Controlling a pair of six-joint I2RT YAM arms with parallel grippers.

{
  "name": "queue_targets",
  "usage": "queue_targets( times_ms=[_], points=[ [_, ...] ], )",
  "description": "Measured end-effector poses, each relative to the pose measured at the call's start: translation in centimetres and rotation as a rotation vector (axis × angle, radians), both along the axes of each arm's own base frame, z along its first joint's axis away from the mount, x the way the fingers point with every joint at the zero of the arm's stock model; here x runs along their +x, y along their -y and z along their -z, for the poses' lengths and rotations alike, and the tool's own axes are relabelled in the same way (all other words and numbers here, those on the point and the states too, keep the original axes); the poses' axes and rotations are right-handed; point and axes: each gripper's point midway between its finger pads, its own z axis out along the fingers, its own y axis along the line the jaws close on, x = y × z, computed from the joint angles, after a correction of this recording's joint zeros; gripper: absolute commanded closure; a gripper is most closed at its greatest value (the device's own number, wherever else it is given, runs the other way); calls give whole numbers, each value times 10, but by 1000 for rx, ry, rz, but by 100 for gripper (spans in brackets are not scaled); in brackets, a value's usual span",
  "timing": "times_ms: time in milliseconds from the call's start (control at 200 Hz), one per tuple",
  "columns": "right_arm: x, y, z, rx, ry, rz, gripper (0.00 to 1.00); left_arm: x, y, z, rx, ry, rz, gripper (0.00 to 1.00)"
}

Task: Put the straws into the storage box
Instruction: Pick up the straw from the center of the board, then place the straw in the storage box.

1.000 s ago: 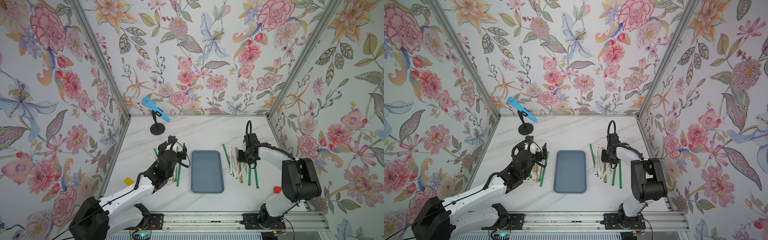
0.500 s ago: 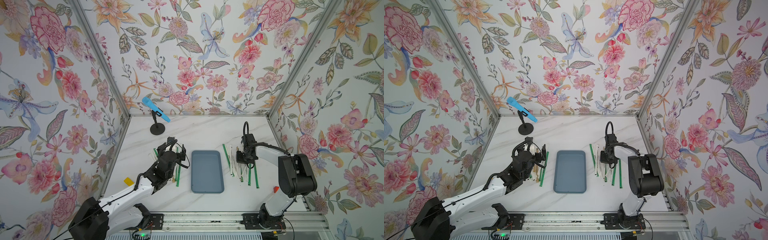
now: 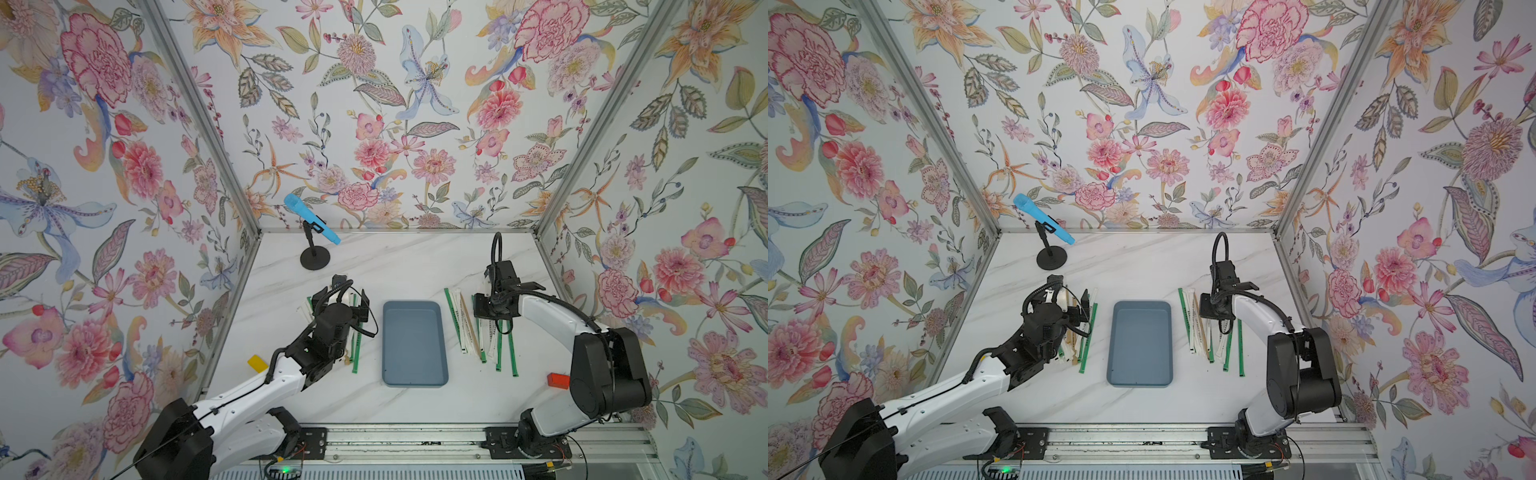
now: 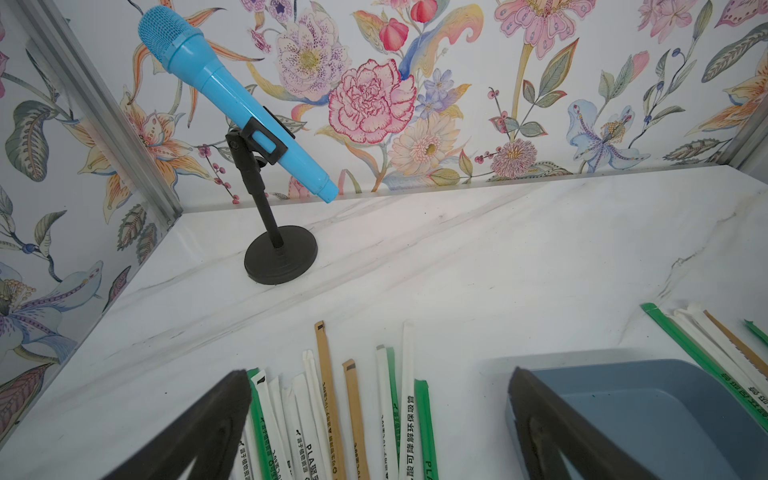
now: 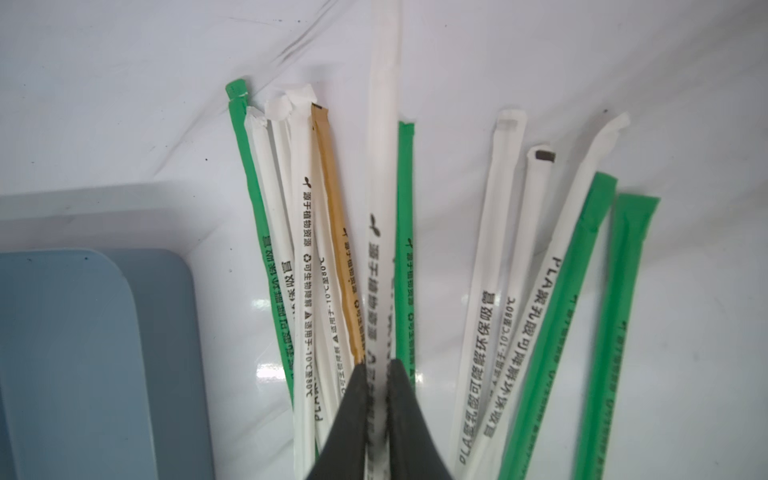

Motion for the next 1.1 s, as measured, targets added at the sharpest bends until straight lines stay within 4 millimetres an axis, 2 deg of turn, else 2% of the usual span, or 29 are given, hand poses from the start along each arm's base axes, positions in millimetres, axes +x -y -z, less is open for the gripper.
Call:
queue_targets(
  times_ms=[75,140,240,415,515,665,766,876,1016,1096],
  points=[
    [-2,-5,-5,8,4,-8,89,0,-1,1,4,-1,-8,0],
    [-7,-18,-10,35,3,-32,88,1,-4,5,13,-12,-25,0],
    [-18,-52,-22,88,13,-93,85,5,-8,26,51,-80,-56,0],
    [-33,-122,-47,229,47,-197,85,17,-19,69,88,-246,-120,0],
    [-41,-144,-51,274,46,-217,84,20,-21,85,86,-312,-139,0],
    [-55,-174,-48,314,34,-253,84,20,-19,97,59,-355,-132,0],
    [-64,-186,-31,311,-4,-266,83,21,-20,107,35,-388,-129,3],
    [-70,-187,-14,289,-44,-256,78,22,-21,116,19,-421,-120,7],
    [-64,-181,-11,258,-18,-230,70,21,-15,130,26,-465,-87,16],
    [-60,-178,-9,231,-2,-225,66,20,-13,141,40,-497,-74,18]
  ],
)
